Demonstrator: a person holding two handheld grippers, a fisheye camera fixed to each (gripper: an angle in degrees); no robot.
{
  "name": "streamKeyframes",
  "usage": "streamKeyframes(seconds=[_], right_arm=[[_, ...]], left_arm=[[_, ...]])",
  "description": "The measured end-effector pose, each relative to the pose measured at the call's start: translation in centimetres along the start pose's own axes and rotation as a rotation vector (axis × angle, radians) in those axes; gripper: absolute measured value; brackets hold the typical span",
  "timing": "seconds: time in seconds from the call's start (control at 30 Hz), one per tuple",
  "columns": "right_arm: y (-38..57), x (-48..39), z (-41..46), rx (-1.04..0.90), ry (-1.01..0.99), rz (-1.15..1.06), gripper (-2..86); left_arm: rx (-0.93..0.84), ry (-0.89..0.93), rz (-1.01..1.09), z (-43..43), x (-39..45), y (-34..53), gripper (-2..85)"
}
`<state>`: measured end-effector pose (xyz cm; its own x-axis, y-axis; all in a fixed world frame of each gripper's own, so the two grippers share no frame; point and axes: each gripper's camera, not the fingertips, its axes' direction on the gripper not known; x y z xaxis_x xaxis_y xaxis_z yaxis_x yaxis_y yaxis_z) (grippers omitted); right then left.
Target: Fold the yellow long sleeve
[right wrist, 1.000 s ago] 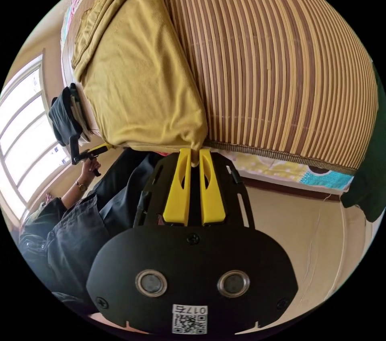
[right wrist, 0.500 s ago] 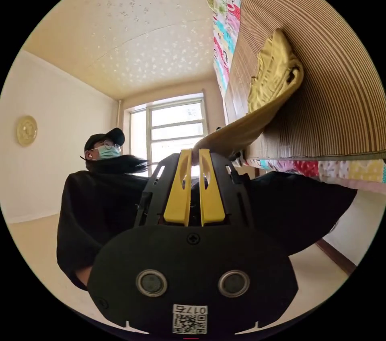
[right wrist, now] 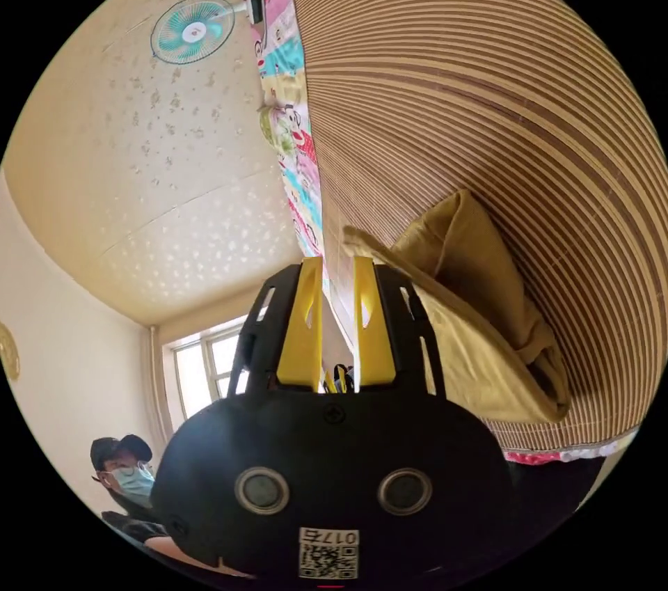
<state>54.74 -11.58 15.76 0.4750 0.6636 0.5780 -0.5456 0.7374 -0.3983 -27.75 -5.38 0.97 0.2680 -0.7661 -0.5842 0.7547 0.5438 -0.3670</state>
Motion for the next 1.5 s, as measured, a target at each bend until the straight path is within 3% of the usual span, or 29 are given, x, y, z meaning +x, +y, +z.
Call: streamKeyframes(seconds=[0.07, 0.13, 0.23, 0.37, 0.43, 0.57, 0.7, 0.8, 0.93, 1.07, 1.17, 1.33, 1.5], right_arm=[[0.4, -0.9, 1.1, -0.074, 0.029, -0.06, 6.2], [1.2, -1.5, 2.1, -0.19, 0.118, -0.135, 6.5], [3.6, -1.3, 2.4, -0.316, 0.34, -0.223, 6.8], [6.0, 2.1, 1.4, -0.383, 0.446, -0.16, 6.8], [6.7, 3.5, 0.4, -0.359, 0.423, -0.1, 6.7], [7.9, 5.5, -1.9, -0.285, 0.333, -0.002, 6.5], [8.6, 6.2, -2.2, -0.306, 0.405, 0.016, 6.4], [8.8, 6.1, -1.3, -0.359, 0.437, 0.009, 6.5], [8.8, 5.9, -0.6, -0.382, 0.427, 0.02, 6.8], [8.5, 5.6, -1.4, -0.384, 0.419, 0.037, 6.6], [8.2, 5.4, -3.0, -0.382, 0.423, 0.036, 6.3], [8.4, 6.2, -7.1, -0.348, 0.407, 0.075, 5.6], [9.7, 8.9, -12.3, -0.22, 0.326, 0.184, 5.6]], left_arm=[[-0.049, -0.115, 0.05, 1.2, 1.0, -0.6, 9.1], [-0.194, -0.372, 0.128, 3.8, 1.7, 0.6, 10.0], [-0.357, -0.642, 0.212, 7.8, 0.2, 3.5, 10.2], [-0.482, -0.789, 0.202, 11.8, -3.9, 5.4, 7.8], [-0.543, -0.896, 0.134, 13.1, -7.0, 5.8, 2.1], [-0.343, -0.842, 0.157, 10.2, -6.7, 6.3, -0.4], [-0.102, -0.638, -0.066, 5.6, -10.7, 8.6, 0.6], [0.022, -0.594, -0.133, 4.2, -12.9, 10.7, 12.8], [-0.095, -0.513, -0.22, 7.7, -17.4, 11.4, 16.9], [-0.031, -0.538, -0.217, 9.8, -18.0, 10.5, 9.4], [-0.081, -0.55, -0.034, 13.6, -14.7, 9.0, 7.7], [-0.591, -0.707, 0.557, 29.6, -4.5, 11.2, 7.0], [-0.932, -0.754, 0.928, 43.7, -2.6, 21.5, 7.5]])
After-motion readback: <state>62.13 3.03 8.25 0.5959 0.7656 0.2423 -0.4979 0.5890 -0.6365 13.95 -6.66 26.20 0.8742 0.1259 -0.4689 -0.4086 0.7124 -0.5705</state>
